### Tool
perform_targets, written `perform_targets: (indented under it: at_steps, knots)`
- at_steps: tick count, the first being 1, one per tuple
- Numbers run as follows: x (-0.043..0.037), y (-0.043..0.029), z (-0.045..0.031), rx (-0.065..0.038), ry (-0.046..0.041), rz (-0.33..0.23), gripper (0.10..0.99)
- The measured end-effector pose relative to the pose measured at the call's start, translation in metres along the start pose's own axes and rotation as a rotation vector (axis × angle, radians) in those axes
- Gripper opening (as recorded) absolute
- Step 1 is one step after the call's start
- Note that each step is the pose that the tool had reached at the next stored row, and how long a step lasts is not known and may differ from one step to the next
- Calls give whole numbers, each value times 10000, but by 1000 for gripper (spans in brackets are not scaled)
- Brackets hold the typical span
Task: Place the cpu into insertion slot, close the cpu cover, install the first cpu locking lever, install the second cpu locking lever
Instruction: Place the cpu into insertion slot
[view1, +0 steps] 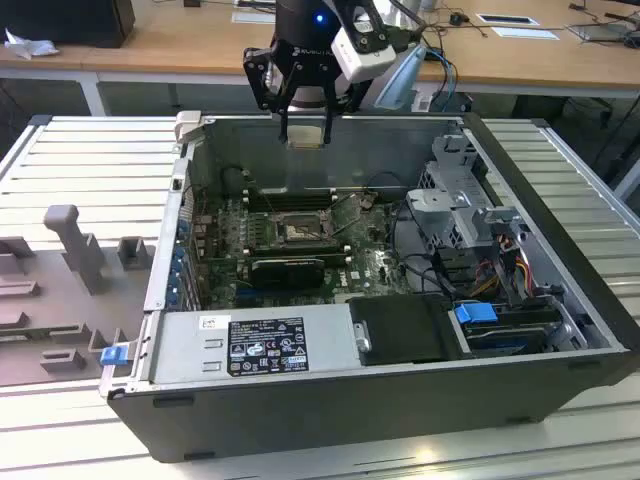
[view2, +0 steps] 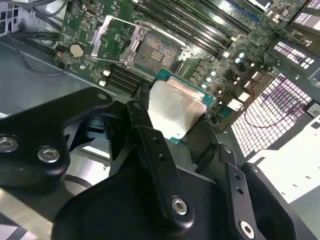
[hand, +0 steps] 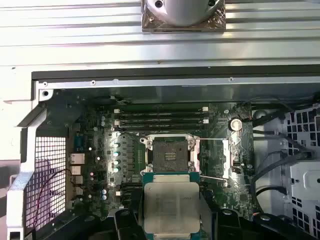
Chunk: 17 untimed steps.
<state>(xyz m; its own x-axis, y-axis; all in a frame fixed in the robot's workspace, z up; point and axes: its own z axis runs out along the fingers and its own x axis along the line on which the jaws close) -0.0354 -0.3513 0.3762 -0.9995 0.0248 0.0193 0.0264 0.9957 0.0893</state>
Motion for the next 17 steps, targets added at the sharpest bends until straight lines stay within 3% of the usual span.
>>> perform_targets:
  at_steps: [1,7,17]
  knots:
    - [0,0,0,0,-6,64,541]
    - [-1,-2,24,-27,-181,2037,541]
    - [0,-7,78,-59,-213,2407,541]
